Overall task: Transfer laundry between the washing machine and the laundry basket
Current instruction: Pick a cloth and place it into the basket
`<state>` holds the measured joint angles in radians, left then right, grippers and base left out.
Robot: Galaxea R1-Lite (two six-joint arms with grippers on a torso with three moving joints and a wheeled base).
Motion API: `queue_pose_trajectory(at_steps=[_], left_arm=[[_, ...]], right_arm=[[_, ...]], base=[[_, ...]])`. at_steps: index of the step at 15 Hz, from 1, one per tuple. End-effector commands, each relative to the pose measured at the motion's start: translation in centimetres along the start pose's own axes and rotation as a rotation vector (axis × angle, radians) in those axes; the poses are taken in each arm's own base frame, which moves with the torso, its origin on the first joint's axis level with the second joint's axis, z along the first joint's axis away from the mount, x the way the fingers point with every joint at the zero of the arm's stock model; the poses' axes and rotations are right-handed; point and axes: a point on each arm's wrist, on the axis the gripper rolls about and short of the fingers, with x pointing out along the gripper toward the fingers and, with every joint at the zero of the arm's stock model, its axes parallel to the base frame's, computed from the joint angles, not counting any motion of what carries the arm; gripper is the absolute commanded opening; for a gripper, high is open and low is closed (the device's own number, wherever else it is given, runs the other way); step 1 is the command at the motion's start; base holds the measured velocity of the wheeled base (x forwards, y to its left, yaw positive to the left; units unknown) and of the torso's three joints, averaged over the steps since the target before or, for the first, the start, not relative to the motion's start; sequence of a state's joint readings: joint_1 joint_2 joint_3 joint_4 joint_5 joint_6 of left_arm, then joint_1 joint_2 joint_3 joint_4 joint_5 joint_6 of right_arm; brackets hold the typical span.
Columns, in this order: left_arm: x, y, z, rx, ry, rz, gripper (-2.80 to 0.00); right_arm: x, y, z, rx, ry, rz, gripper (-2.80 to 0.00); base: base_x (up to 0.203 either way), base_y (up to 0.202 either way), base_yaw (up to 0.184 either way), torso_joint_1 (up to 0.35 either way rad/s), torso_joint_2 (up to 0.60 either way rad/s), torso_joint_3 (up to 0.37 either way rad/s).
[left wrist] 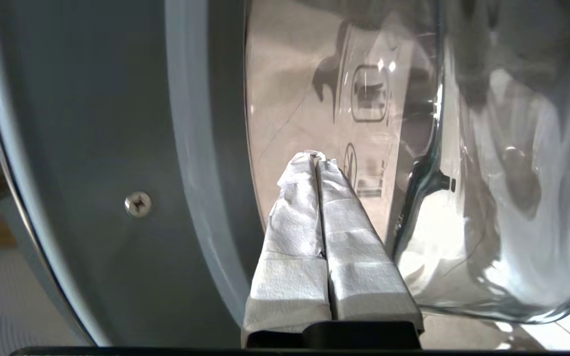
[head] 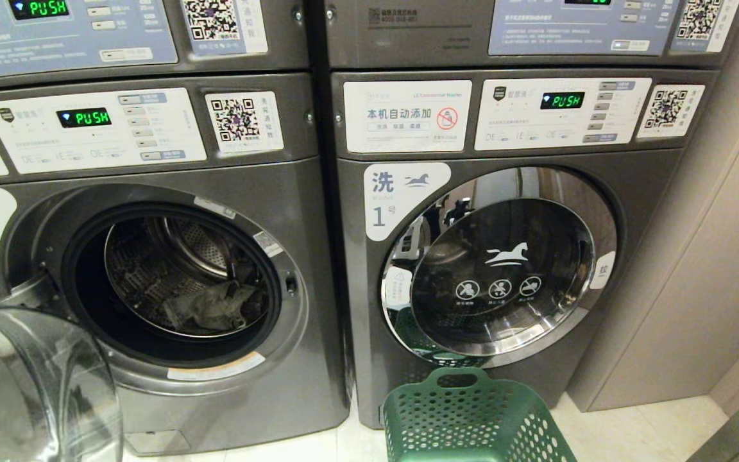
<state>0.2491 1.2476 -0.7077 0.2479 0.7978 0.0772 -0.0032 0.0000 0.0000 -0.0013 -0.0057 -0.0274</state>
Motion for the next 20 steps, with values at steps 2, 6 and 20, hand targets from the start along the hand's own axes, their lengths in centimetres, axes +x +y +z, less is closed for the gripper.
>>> queue_pose_trajectory(at_steps=[2, 6, 20], left_arm=[[1.8, 2.7, -0.6, -0.110, 0.108, 0.139, -2.80], [4.2, 5.8, -2.4, -0.250, 0.261, 0.253, -2.80], [1.0, 5.4, -3.2, -0.429, -0.113, 0.214, -2.80]], right_arm=[[0.0, 0.0, 0.0, 0.000, 0.001, 0.000, -2.80], [0.0, 0.0, 0.0, 0.000, 0.001, 0.000, -2.80], [0.0, 0.0, 0.0, -0.002, 0.001, 0.000, -2.80]], base=[[0.000, 0.000, 0.000, 0.000, 0.00, 0.000], [0.000, 0.000, 0.000, 0.000, 0.00, 0.000], [0.000, 0.000, 0.000, 0.000, 0.00, 0.000]])
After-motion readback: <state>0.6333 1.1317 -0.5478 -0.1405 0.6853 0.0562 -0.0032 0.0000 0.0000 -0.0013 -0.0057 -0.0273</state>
